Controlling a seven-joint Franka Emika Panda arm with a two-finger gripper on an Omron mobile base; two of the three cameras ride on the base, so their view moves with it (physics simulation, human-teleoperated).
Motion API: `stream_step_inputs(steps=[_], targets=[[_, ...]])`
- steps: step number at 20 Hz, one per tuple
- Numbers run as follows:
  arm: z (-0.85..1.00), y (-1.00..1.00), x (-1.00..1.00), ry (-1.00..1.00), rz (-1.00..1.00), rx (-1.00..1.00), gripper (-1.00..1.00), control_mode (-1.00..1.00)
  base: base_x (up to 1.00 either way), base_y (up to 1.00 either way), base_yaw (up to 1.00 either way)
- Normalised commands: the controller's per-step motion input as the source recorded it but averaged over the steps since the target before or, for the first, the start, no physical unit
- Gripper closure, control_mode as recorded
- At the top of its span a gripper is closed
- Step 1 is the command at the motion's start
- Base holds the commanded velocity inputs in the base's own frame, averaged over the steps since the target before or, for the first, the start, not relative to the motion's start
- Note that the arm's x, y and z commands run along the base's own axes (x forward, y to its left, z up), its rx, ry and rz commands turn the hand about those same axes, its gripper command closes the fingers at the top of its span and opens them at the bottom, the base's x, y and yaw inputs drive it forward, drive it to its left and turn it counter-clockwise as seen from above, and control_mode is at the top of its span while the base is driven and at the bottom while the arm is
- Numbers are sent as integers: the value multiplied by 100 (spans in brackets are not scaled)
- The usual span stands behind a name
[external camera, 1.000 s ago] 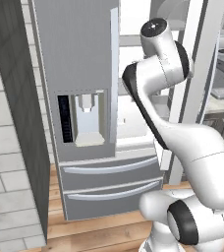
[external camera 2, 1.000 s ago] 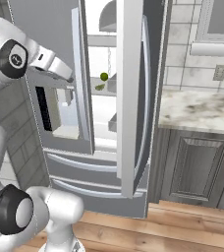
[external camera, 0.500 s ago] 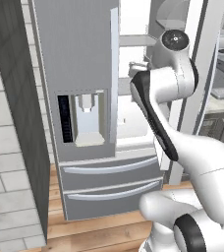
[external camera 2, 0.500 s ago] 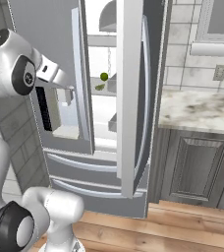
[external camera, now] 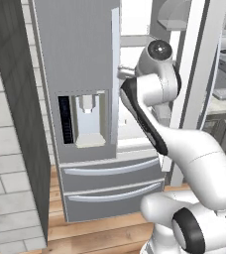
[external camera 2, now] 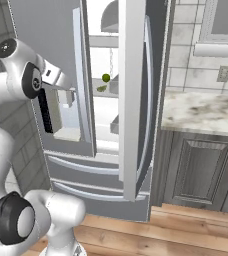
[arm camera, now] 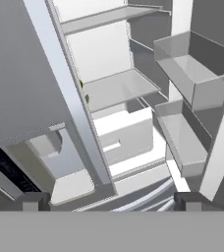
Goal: Take the lemon wedge from the fridge and place it on the plate with fish on the dining counter.
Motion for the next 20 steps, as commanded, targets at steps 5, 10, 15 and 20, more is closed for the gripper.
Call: stream_step_inputs(steps=[5, 10, 15, 20], targets=[[0, 12, 8, 7, 8, 0, -100, -100, 0, 0, 0], [0, 24, 20, 3, 5, -1, -100, -100, 0, 0, 0], [0, 16, 26, 8, 9, 0, -100, -100, 0, 0, 0], [0, 14, 8, 7, 6, -1, -100, -100, 0, 0, 0]])
